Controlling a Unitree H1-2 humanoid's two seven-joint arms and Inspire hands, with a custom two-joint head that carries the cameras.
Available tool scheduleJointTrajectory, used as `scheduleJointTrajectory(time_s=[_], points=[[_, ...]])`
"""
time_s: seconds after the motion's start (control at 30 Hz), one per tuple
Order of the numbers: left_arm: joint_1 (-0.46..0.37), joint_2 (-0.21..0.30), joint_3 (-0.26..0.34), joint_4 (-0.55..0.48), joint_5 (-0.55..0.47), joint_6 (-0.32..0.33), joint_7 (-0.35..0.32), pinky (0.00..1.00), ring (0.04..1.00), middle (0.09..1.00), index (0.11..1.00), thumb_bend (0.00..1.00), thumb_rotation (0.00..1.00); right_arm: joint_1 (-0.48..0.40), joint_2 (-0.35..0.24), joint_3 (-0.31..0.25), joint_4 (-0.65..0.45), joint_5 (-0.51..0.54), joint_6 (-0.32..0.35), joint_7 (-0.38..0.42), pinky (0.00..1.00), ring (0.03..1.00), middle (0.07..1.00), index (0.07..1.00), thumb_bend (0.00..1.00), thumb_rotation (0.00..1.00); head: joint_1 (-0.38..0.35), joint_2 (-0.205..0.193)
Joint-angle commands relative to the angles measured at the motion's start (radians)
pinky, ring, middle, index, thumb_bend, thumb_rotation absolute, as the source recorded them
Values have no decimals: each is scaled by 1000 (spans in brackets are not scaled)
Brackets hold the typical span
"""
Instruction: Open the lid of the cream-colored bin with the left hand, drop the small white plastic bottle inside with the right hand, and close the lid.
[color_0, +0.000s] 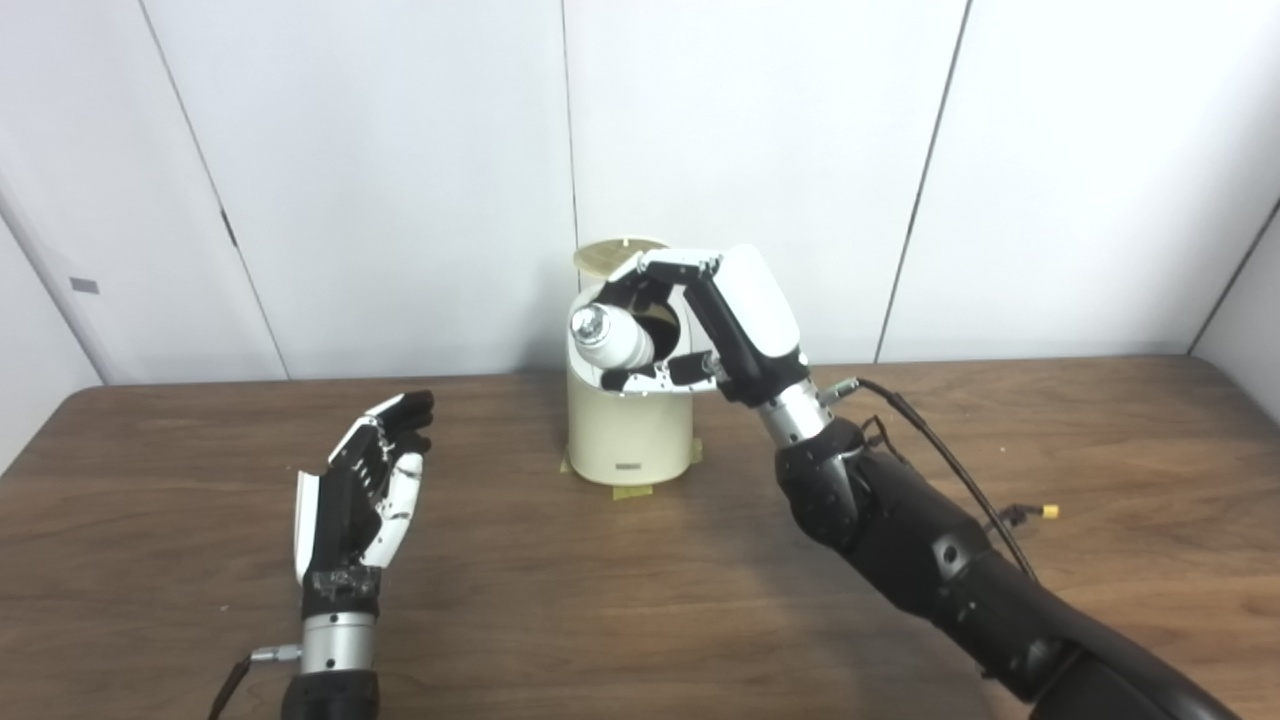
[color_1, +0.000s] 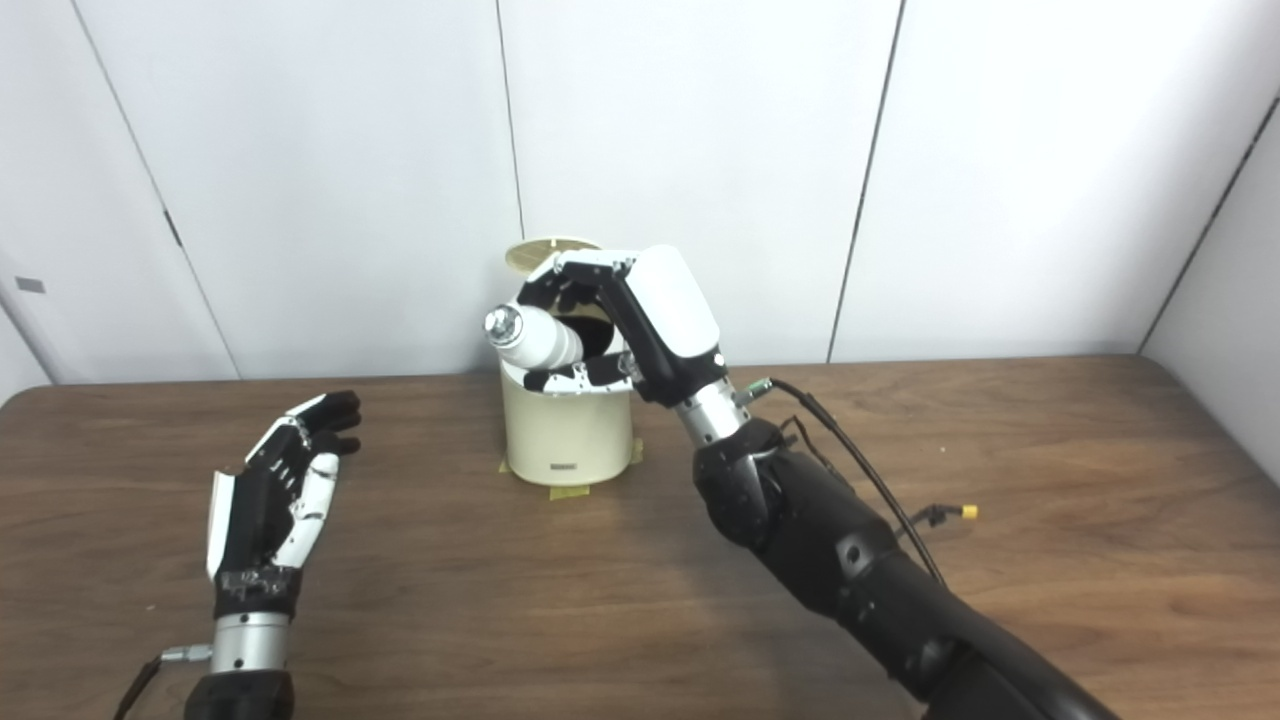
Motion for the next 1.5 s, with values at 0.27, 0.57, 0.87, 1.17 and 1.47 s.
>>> scheduleJointTrajectory(time_s=[0.27, 0.57, 0.87, 1.17, 1.47], points=[[84, -28, -24, 42, 47, -36, 14, 680, 764, 774, 761, 312, 604, -101, -6, 42, 53, -7, -24, -89, 365, 428, 489, 492, 518, 0, 13, 2], [90, -30, -29, 33, 57, -35, 16, 682, 764, 773, 758, 307, 589, -120, -1, 84, 98, -9, -24, -143, 365, 427, 491, 493, 518, 0, 24, 3], [91, -33, -30, 31, 63, -38, 22, 678, 761, 771, 752, 304, 583, -122, 17, 102, 138, -9, -24, -174, 369, 428, 489, 495, 518, 0, 27, 3], [94, -34, -31, 26, 73, -36, 22, 681, 762, 772, 757, 303, 598, -111, 18, 101, 145, -1, -24, -168, 369, 430, 489, 493, 518, 0, 31, 5], [97, -36, -31, 15, 58, -31, 15, 677, 766, 774, 758, 295, 588, -101, 9, 109, 155, -1, -24, -180, 372, 433, 490, 488, 518, 0, 32, 8]])
